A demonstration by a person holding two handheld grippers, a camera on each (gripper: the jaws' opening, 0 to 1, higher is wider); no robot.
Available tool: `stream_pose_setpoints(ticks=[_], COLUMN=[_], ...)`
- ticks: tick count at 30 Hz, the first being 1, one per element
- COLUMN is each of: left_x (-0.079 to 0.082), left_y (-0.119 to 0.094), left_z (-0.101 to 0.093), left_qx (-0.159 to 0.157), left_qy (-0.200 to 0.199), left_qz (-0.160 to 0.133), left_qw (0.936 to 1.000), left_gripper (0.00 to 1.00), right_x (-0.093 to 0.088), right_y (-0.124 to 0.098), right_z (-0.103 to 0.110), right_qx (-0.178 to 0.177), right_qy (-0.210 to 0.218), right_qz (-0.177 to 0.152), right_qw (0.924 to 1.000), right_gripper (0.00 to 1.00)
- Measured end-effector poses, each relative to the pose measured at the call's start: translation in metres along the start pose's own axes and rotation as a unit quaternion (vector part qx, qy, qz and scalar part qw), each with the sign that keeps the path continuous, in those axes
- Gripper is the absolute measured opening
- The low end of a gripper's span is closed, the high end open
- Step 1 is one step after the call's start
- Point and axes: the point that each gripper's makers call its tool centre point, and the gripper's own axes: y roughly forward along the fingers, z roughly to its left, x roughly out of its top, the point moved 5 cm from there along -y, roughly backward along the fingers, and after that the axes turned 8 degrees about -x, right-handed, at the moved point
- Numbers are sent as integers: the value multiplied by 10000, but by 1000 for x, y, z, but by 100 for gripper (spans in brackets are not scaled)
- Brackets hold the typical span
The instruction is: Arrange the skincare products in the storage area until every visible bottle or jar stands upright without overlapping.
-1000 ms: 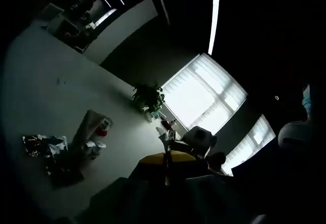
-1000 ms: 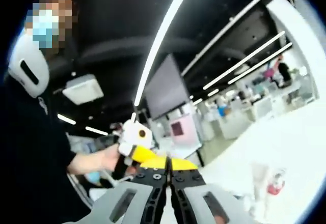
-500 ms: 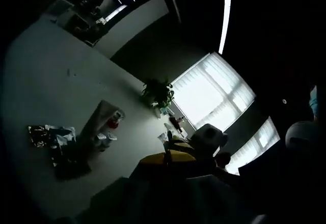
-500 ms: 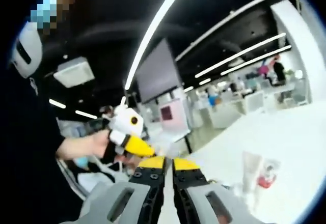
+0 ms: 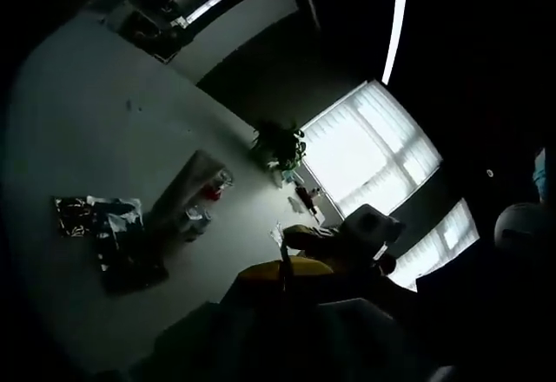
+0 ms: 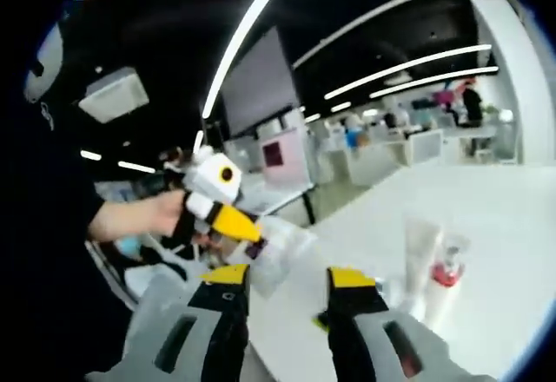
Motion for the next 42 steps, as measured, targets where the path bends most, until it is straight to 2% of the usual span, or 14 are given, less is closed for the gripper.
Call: stream_pose_setpoints(ticks=[3, 8, 12, 18, 30, 42], left_x=[-3, -5, -8, -13, -15, -19], left_y=[0, 0, -5, -17, -33, -43], left_z=[6, 22, 39, 62, 92, 121], left_qx=[26, 196, 397, 619, 844, 1091], left_qy=[-100, -167, -236, -430, -711, -902], left_qz=[0, 67, 123, 143, 139, 280], left_qw=[9999, 9996, 9989, 9971, 9938, 9895], left_gripper=[0, 0, 0, 0, 0, 0], right_x=[-7, -16, -21, -26, -33, -40], right_y=[-2, -7, -12, -18, -19, -21], right_z=[-6, -13, -23, -34, -46, -55], right_qx=[-173, -245, -459, -642, -842, -1003], right_qy=[18, 130, 141, 223, 323, 413], right_qz=[186, 324, 432, 514, 712, 821], right_qw=[9997, 9991, 9979, 9964, 9934, 9907], right_gripper=[58, 70, 77, 81, 94, 99])
